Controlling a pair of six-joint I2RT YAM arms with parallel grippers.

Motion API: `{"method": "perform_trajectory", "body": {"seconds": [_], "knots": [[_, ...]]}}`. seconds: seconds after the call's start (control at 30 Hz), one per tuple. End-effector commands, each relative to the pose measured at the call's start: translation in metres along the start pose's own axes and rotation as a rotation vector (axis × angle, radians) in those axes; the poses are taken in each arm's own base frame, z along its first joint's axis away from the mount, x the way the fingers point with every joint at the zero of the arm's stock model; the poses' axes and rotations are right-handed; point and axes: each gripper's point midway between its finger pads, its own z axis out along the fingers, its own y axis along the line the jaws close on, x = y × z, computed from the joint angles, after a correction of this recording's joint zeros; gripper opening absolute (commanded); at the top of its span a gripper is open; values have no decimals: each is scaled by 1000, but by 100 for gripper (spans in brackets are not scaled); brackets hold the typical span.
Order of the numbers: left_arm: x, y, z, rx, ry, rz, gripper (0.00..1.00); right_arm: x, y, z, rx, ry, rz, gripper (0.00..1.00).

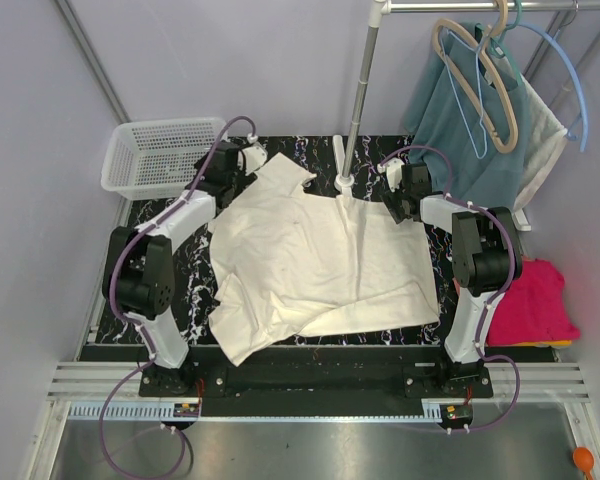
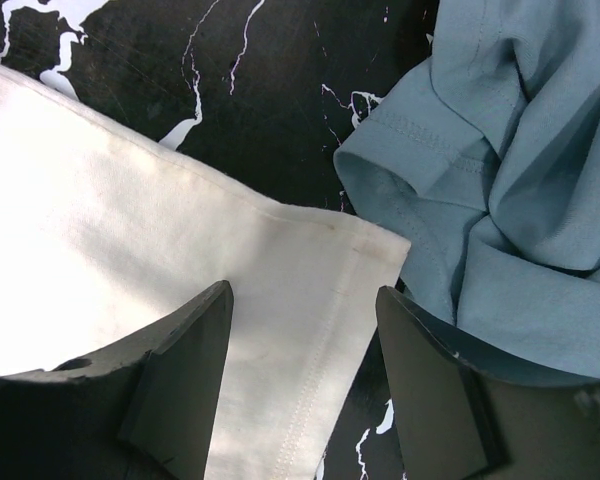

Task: Fold and stack the t-shirts
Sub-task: Fold the tshirt

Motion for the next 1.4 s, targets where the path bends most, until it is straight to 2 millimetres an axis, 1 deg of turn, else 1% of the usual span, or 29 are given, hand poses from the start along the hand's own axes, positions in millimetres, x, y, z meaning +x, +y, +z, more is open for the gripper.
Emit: {"method": "perform_trajectory", "body": {"seconds": [0.0, 0.03, 0.1, 0.13, 0.17, 0.2, 0.23, 0.27, 0.3, 0.33, 0.37, 0.4, 0.43, 0.47, 0.63, 0.83, 0.93, 1.03, 1.17, 1.23, 1.3, 1.37], "knots": [[-44, -21, -19, 77, -133, -10, 82, 20, 2, -6, -5, 59, -23, 69], [-48, -24, -18, 84, -143, -10, 83, 19, 3, -5, -5, 59, -26, 69], [-62, -28, -10, 106, -166, -21, 83, 20, 3, -5, -2, 60, -26, 69], [-60, -38, 2, 131, -148, -15, 83, 18, 2, -6, 0, 56, -26, 69], [-73, -32, 6, 127, -169, -21, 83, 19, 3, -5, -1, 59, -26, 69], [-75, -34, 12, 134, -166, -15, 83, 19, 1, -5, 2, 57, -23, 69], [-72, -46, 26, 156, -150, 0, 83, 19, 2, -6, 2, 57, -24, 68], [-81, -44, 30, 155, -168, 2, 83, 18, 2, -7, 2, 55, -20, 69], [-84, -45, 36, 155, -174, 13, 84, 18, 2, -8, 1, 51, -17, 68], [-80, -58, 49, 178, -162, 25, 85, 17, 1, -9, 2, 47, -14, 69], [-87, -58, 53, 185, -178, 26, 85, 15, 1, -11, 3, 42, -16, 69], [-89, -62, 58, 193, -184, 32, 86, 13, -1, -12, 6, 37, -14, 68], [-85, -73, 68, 213, -172, 38, 86, 12, -1, -13, 8, 34, -13, 68], [-90, -74, 72, 218, -186, 34, 87, 9, -3, -15, 12, 26, -12, 68], [-91, -93, 96, 250, -179, 34, 91, 4, -7, -16, 22, 18, -12, 69], [-86, -112, 120, 273, -156, 74, 91, 6, -12, -13, 48, 32, -34, 68], [-82, -117, 128, 271, -142, 104, 91, 8, -15, -11, 67, 41, -48, 68], [-79, -121, 135, 264, -133, 133, 91, 10, -21, -9, 98, 48, -63, 68], [-76, -118, 146, 230, -115, 164, 91, 16, -27, -2, 137, 75, -95, 68], [-76, -120, 152, 223, -113, 178, 91, 13, -32, -1, 154, 75, -97, 68], [-77, -117, 155, 206, -113, 186, 91, 15, -34, 1, 166, 82, -101, 68], [-79, -115, 160, 188, -110, 193, 91, 11, -38, 5, 183, 75, -107, 68]]}}
